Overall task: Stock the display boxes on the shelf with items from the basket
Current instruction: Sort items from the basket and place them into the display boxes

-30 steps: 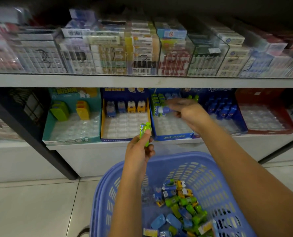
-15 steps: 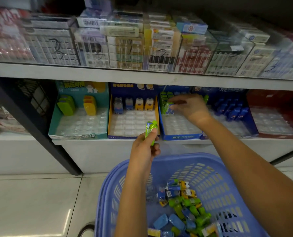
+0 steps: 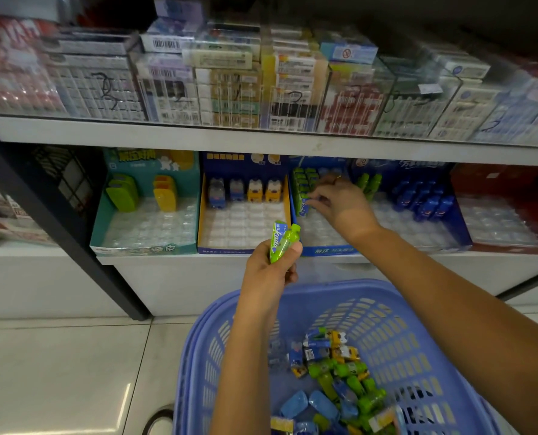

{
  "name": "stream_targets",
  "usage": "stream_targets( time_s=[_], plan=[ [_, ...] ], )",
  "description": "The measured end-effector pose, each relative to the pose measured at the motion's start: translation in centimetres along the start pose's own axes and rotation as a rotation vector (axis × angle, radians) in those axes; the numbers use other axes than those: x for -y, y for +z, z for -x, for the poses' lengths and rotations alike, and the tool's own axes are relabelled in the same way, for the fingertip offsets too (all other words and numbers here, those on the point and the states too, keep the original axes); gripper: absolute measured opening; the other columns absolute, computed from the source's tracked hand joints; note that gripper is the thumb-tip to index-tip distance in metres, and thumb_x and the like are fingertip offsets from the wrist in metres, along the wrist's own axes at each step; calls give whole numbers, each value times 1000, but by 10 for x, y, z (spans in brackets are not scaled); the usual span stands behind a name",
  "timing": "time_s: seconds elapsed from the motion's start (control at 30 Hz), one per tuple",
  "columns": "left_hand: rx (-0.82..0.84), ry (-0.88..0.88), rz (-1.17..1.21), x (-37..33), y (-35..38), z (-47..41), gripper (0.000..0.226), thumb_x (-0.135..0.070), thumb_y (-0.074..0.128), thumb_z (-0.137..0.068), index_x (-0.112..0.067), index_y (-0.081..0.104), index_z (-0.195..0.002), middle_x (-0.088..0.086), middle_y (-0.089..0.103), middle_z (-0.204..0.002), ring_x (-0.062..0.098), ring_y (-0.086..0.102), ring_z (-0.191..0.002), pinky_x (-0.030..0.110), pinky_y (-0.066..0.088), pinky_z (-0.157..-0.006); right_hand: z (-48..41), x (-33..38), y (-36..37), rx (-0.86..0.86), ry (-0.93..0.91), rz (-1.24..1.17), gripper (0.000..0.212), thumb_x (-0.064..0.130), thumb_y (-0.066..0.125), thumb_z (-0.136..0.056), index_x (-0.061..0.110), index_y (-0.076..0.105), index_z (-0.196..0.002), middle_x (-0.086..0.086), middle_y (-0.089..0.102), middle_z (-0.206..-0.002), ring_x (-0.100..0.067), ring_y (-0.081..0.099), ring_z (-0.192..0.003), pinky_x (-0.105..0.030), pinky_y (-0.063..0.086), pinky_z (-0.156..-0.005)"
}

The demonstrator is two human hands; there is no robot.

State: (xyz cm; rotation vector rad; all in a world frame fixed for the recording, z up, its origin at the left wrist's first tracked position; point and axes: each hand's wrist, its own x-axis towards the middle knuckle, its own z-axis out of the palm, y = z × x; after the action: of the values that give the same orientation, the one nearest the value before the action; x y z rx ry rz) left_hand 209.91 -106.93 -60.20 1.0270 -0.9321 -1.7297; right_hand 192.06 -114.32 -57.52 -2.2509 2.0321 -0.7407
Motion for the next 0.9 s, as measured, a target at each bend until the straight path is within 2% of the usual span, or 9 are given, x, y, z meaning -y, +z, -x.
stream_targets(
  time_s=[0.1, 0.2, 0.33, 0.43, 0.5, 0.6, 0.67, 0.8, 0.9],
  plan=[
    [11, 43, -72, 1, 1, 0, 25, -23, 65, -88, -7, 60, -107, -9, 52, -61, 6, 46, -56, 24, 44, -61, 7, 3, -1, 28, 72, -86, 37, 20, 67, -86, 9, 61, -121, -12, 56, -114, -19, 59, -82, -25, 44, -81],
    [24, 76, -109, 1, 2, 1, 24, -24, 66, -88, -9, 60, -106, -12, 54, -58, 5, 48, -55, 23, 47, -62, 23, 8, -3, -37, 130, -228, 54, 26, 69, -85, 19, 46, -133, 0, 55, -103, -6, 52, -67, -20, 40, -71],
    [37, 83, -139, 2, 6, 3, 24, -25, 66, -88, -12, 60, -106, -14, 54, -57, 5, 49, -55, 21, 48, -62, 49, 17, -17, -55, 210, -487, 33, 18, 64, -88, 24, 55, -119, 11, 60, -93, -13, 62, -67, -27, 51, -66],
    [46, 89, -180, 2, 9, 6, 24, -24, 67, -87, -13, 59, -107, -8, 56, -67, 6, 51, -57, 22, 48, -63, 67, 27, -33, 25, 278, -789, 10, 20, 64, -88, 25, 68, -96, -1, 71, -85, -13, 68, -70, -28, 56, -69],
    [71, 129, -227, 1, 13, 8, 23, -23, 68, -86, -17, 59, -107, -7, 60, -72, 4, 54, -58, 19, 48, -60, 78, 34, -41, 120, 322, -967, 13, 17, 68, -84, 21, 71, -95, -1, 72, -81, -12, 68, -70, -25, 57, -68],
    [143, 186, -277, -1, 20, 11, 25, -24, 70, -85, -28, 57, -106, -16, 65, -74, 0, 58, -61, 14, 47, -58, 90, 35, -50, 160, 356, -1051, 23, 10, 74, -76, 12, 71, -98, 1, 72, -78, -13, 69, -71, -22, 56, -66],
    [182, 195, -297, -1, 23, 13, 24, -28, 70, -84, -30, 58, -104, -17, 64, -73, 1, 58, -62, 14, 47, -60, 94, 32, -58, 161, 376, -1093, 25, 13, 76, -71, 10, 70, -95, -3, 72, -79, -14, 69, -72, -20, 55, -64],
    [282, 66, -18, -1, 29, 16, 32, -42, 68, -77, -20, 63, -100, -5, 60, -75, 10, 54, -65, 22, 49, -65, 99, 19, -70, 147, 413, -1185, 27, 18, 74, -66, 12, 68, -92, -2, 73, -81, -13, 69, -74, -20, 55, -66],
    [316, -26, 152, 0, 34, 14, 30, -36, 65, -78, -14, 64, -99, -1, 60, -75, 11, 55, -64, 20, 49, -61, 102, 9, -75, 144, 428, -1300, 25, 16, 72, -67, 12, 68, -92, -2, 73, -84, -13, 69, -77, -20, 55, -69]
  ],
)
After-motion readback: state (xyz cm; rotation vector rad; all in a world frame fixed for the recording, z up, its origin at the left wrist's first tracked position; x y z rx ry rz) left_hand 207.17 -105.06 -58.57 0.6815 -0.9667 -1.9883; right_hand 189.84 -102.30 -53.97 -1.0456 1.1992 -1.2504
